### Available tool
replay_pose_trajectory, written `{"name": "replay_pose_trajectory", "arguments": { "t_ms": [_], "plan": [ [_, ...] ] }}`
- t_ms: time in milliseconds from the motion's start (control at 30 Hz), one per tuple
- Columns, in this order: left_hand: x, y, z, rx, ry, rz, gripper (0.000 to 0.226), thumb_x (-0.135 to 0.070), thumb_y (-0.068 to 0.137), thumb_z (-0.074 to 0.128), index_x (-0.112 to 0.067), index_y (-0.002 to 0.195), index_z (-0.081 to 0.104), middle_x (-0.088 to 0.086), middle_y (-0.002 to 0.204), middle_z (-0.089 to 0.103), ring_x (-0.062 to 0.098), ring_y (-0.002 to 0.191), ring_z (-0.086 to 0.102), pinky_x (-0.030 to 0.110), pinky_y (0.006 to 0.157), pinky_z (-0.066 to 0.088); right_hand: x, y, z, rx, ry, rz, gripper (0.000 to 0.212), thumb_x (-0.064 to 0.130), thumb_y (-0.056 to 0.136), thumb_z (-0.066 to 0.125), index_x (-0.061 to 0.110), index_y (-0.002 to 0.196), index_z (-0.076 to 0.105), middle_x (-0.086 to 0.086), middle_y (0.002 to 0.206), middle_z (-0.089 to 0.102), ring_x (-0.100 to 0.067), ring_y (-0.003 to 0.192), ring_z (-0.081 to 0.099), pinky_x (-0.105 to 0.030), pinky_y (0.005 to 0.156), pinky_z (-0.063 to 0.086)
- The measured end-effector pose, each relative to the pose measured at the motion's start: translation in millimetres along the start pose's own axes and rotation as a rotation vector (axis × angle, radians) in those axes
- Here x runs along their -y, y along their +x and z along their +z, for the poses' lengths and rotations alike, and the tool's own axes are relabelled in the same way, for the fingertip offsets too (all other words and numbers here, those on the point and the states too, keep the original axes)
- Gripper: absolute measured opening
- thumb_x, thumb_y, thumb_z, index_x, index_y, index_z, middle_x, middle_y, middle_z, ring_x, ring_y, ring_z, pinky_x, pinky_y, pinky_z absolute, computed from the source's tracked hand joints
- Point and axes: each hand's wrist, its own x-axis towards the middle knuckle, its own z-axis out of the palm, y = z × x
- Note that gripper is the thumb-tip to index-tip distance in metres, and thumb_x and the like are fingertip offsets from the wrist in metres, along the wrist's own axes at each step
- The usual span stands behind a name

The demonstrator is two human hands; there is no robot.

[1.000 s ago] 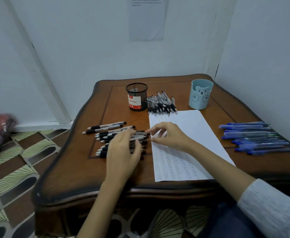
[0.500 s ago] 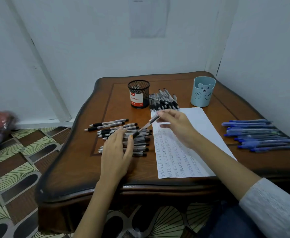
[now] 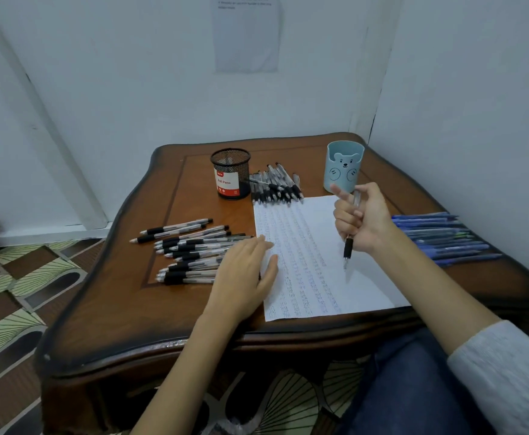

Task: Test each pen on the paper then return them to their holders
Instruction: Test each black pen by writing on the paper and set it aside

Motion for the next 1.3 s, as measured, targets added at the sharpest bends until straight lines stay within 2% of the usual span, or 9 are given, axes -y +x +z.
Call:
{"name": "replay_pose_trajectory", "arguments": {
  "t_ms": [167,267,333,467,600,733,867,1033,1300],
  "plan": [
    [-14,11,17,0.101,-0.051,0.078,0.037,-0.032,0.097,0.042,-0.011,0.121,0.060,0.003,0.127,0.060,0.017,0.119,0.052,0.027,0.100,0.033,4,-5,-17,-0.010,-0.098,-0.020,0.026,0.018,0.085,0.054,0.005,0.103,0.068,-0.002,0.062,0.058,-0.004,0.030,0.025,-0.012,0.030,0.018],
    [-14,13,24,0.153,-0.071,0.103,0.036,-0.035,0.098,0.043,-0.014,0.123,0.058,0.002,0.130,0.058,0.017,0.121,0.050,0.031,0.101,0.036,3,-9,-23,-0.049,-0.139,0.052,0.027,0.002,0.095,0.040,-0.005,0.109,0.062,-0.017,0.093,0.071,-0.004,0.042,0.055,-0.011,0.035,0.038],
    [-13,11,25,0.173,-0.066,0.111,0.036,-0.037,0.098,0.044,-0.017,0.126,0.057,0.001,0.139,0.052,0.013,0.128,0.044,0.028,0.105,0.030,0,-10,-29,-0.050,-0.152,0.109,0.041,0.017,0.099,0.032,-0.004,0.107,0.066,-0.018,0.085,0.071,-0.019,0.055,0.066,-0.019,0.045,0.050],
    [-11,11,24,0.185,-0.057,0.115,0.040,-0.039,0.097,0.046,-0.019,0.131,0.054,-0.002,0.147,0.042,0.009,0.134,0.036,0.021,0.106,0.023,-9,-10,-36,-0.078,-0.275,0.136,0.065,0.048,0.102,0.030,0.001,0.091,0.074,-0.005,0.055,0.056,-0.009,0.044,0.045,-0.016,0.039,0.038],
    [-11,12,25,0.195,-0.080,0.104,0.041,-0.040,0.097,0.047,-0.020,0.132,0.053,-0.003,0.146,0.043,0.008,0.134,0.035,0.022,0.107,0.025,-22,-13,-33,-0.114,-0.392,0.011,0.024,0.031,0.089,0.066,0.010,0.079,0.064,0.002,0.050,0.054,-0.002,0.036,0.044,-0.010,0.035,0.034],
    [-11,11,24,0.192,-0.095,0.096,0.041,-0.040,0.097,0.048,-0.020,0.133,0.052,-0.003,0.146,0.043,0.008,0.134,0.035,0.023,0.108,0.025,-33,-12,-32,-0.140,-0.614,-0.160,0.039,0.042,0.091,0.060,0.011,0.070,0.050,-0.005,0.048,0.056,-0.009,0.031,0.041,-0.016,0.030,0.028],
    [-11,11,26,0.193,-0.096,0.083,0.042,-0.041,0.096,0.047,-0.021,0.134,0.052,-0.003,0.147,0.042,0.008,0.134,0.034,0.023,0.108,0.025,-38,-13,-33,-0.044,-0.643,-0.269,0.028,0.025,0.083,0.073,0.007,0.073,0.054,-0.013,0.057,0.063,-0.013,0.036,0.050,-0.019,0.036,0.040],
    [-11,10,27,0.193,-0.112,0.070,0.041,-0.040,0.096,0.048,-0.021,0.133,0.052,-0.003,0.147,0.042,0.008,0.134,0.035,0.025,0.109,0.026,-46,-16,-31,-0.188,-0.862,-0.349,0.039,0.031,0.084,0.073,0.004,0.067,0.050,-0.015,0.053,0.060,-0.012,0.029,0.043,-0.017,0.031,0.029],
    [-11,9,28,0.188,-0.135,0.053,0.041,-0.041,0.096,0.049,-0.024,0.132,0.052,-0.005,0.147,0.041,0.007,0.134,0.034,0.028,0.111,0.028,-44,-9,-43,-0.214,-1.066,-0.477,0.030,-0.006,0.084,0.058,0.004,0.060,0.042,-0.013,0.057,0.040,-0.017,0.041,0.052,-0.021,0.039,0.040]
  ]
}}
